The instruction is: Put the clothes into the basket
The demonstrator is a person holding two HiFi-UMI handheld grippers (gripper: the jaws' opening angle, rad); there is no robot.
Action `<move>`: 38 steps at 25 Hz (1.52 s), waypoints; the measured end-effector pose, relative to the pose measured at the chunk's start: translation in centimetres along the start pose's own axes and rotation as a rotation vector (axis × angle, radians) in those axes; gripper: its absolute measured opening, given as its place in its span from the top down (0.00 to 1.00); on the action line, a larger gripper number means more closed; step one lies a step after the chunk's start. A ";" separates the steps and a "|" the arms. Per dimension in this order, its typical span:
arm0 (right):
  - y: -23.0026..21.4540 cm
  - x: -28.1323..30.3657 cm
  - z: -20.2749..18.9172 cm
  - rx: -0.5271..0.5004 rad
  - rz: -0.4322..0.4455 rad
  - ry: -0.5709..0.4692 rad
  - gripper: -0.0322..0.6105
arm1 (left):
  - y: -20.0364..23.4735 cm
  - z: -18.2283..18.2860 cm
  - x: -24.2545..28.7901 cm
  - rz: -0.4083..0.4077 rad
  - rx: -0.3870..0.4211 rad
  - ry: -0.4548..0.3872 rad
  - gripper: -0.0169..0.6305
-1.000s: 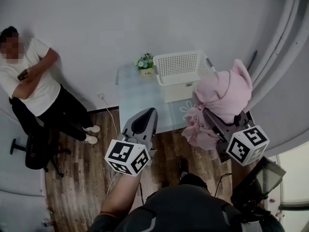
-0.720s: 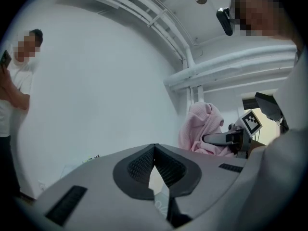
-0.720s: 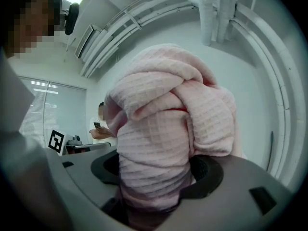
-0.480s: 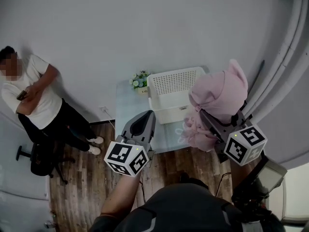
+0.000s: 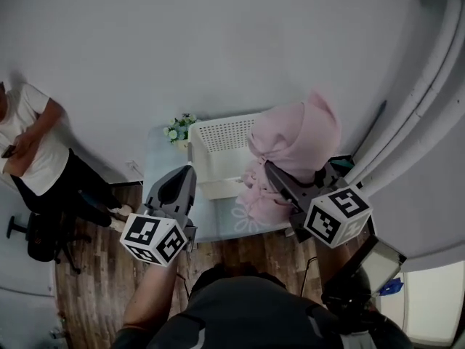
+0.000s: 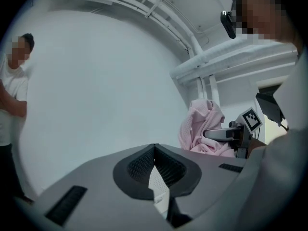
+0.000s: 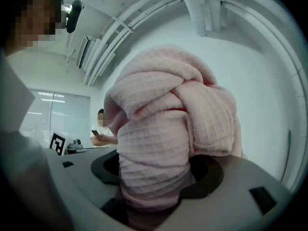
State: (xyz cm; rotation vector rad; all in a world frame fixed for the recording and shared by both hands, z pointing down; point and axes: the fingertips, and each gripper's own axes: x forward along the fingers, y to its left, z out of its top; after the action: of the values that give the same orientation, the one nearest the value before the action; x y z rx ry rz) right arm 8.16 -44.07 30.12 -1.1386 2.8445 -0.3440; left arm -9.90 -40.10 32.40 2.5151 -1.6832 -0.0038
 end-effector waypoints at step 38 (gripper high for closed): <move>-10.5 22.1 -16.2 0.741 -0.398 0.187 0.46 | 17.9 -5.3 13.4 -0.033 -0.042 0.085 0.96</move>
State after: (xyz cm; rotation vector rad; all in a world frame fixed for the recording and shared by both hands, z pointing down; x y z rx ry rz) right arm -3.03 -63.68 48.91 -1.4964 2.2160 -1.4332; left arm -20.94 -58.70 40.24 2.4757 -1.5925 0.0630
